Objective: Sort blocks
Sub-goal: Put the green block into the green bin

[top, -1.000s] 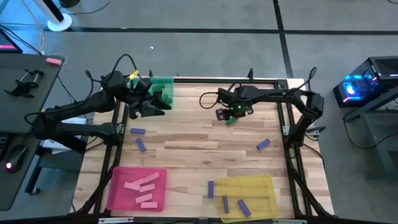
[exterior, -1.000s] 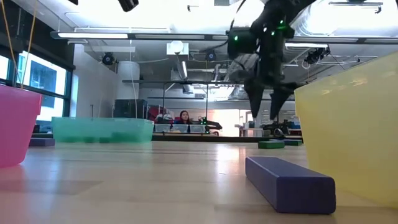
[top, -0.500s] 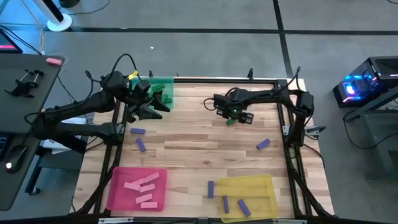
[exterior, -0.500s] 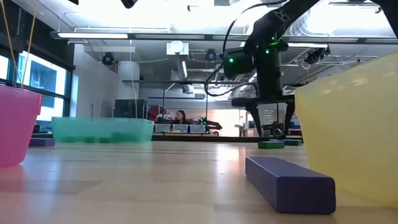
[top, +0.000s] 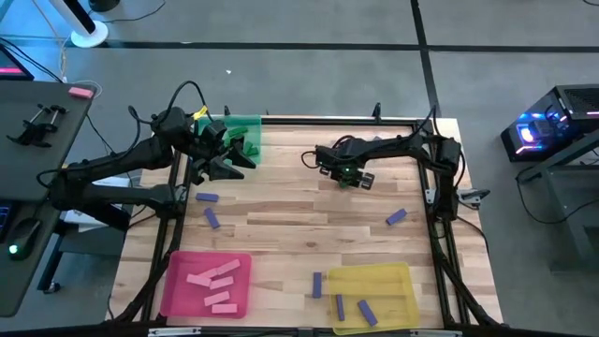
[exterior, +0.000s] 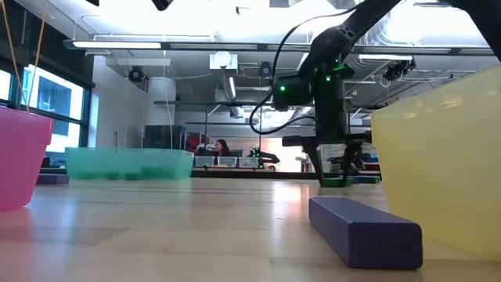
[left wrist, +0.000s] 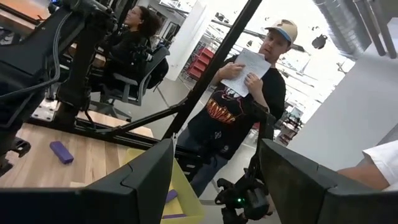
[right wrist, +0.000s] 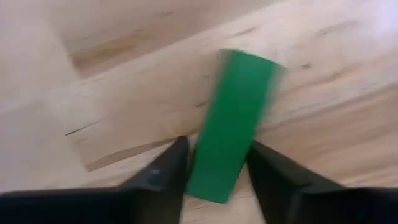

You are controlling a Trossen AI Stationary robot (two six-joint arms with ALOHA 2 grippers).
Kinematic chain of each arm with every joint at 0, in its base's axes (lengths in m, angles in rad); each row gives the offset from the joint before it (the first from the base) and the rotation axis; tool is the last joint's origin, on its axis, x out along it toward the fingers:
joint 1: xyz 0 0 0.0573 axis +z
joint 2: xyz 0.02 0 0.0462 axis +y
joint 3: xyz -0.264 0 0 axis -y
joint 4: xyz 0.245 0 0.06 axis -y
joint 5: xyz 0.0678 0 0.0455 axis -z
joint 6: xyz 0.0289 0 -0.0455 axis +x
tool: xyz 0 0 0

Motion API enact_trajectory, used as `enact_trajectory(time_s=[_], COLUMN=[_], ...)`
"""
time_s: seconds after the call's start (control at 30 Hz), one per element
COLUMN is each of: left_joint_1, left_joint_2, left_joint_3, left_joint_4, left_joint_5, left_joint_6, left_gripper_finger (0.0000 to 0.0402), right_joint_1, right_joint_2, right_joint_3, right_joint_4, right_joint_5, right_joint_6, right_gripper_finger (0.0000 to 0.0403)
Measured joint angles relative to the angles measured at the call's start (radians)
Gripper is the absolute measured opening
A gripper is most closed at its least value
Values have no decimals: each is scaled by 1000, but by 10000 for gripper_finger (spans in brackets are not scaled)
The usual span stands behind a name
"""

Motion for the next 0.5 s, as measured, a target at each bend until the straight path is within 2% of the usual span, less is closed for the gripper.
enact_trajectory(time_s=[0.13,0.17,0.33,0.43,0.5], left_joint_1=[-1,-1,-1,-1,-1], left_joint_2=[0,0,0,10,21], left_joint_3=[0,0,0,0,0], left_joint_4=[17,19,24,23,8], left_joint_5=[0,0,-9,-40,-80], left_joint_6=[1,2,28,104,201], left_gripper_finger=[224,224,224,224,224], right_joint_1=[28,38,88,131,159], right_joint_2=[-8,-19,-140,-284,-378], right_joint_3=[-2,-2,13,33,34], right_joint_4=[-14,-22,-162,-155,-120], right_joint_5=[35,46,72,117,106], right_joint_6=[-94,-127,-298,-420,-520], right_gripper_finger=[40,31,32,32,32])
